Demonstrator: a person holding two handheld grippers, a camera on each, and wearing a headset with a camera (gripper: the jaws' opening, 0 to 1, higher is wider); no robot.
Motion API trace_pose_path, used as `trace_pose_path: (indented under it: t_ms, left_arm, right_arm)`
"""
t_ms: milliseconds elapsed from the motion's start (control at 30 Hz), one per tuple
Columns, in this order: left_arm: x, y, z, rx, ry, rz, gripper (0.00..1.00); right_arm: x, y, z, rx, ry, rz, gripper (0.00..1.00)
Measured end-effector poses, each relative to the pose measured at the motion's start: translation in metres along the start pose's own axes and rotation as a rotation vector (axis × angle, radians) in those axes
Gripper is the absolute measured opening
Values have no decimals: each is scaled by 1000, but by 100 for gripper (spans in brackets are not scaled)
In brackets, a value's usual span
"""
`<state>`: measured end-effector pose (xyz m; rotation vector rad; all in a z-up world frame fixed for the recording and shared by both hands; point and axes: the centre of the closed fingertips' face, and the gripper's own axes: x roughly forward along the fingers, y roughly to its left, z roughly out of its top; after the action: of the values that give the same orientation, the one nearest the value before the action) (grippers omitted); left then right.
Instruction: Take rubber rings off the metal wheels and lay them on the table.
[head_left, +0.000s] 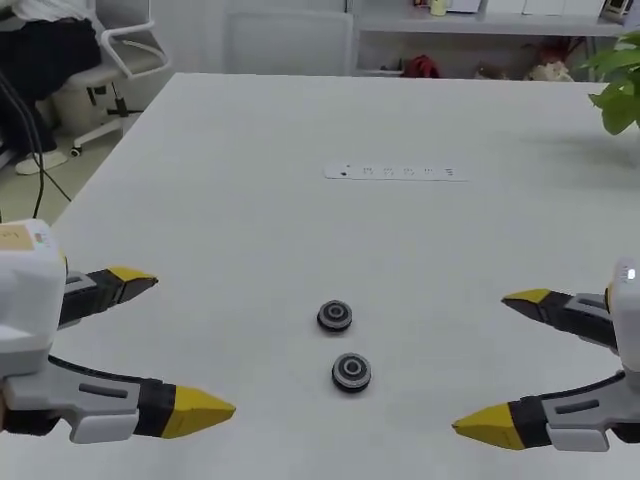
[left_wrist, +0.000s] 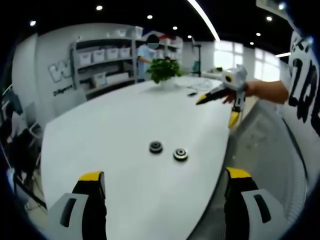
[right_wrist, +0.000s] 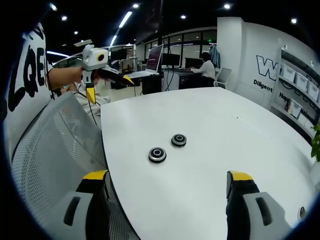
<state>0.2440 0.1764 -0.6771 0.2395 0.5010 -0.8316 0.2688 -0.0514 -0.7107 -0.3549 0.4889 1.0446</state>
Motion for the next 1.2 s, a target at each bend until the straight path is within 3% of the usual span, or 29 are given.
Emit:
trace_pose_path:
  t_ms: [633, 967, 1200]
  left_arm:
    - [11, 8, 10, 39, -2, -10, 100]
    - [20, 8, 10, 59, 4, -18, 100]
    - [25, 8, 3, 59, 21, -25, 100]
  right_arm:
    - [-1, -12, 8, -30, -21, -22, 92]
    - [4, -17, 5, -58, -16, -18, 91]
    - [11, -18, 4, -56, -16, -8, 91]
